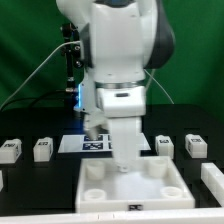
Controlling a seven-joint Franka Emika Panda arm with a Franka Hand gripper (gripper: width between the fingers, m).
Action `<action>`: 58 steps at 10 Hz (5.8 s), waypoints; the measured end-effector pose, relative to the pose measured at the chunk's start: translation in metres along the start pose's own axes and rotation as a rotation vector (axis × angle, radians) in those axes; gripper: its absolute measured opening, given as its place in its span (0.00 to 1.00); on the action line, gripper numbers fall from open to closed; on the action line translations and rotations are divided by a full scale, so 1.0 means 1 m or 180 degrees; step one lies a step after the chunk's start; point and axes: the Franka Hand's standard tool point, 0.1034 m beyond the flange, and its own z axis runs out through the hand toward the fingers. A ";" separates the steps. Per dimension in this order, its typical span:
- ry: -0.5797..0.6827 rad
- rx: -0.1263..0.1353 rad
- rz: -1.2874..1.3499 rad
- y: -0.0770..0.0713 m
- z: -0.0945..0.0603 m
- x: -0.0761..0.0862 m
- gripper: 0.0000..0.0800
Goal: Assemble one leg
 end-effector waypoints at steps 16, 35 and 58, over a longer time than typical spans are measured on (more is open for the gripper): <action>0.0042 0.0059 -0.0106 0.017 0.004 0.040 0.81; -0.1381 0.1250 0.4678 -0.064 -0.024 0.144 0.81; -0.2885 0.2087 0.4618 -0.110 0.009 0.165 0.36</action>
Offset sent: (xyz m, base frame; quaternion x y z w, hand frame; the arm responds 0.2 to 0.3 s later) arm 0.0228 0.0244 -0.0080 -0.0052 0.0068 -0.0274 0.9996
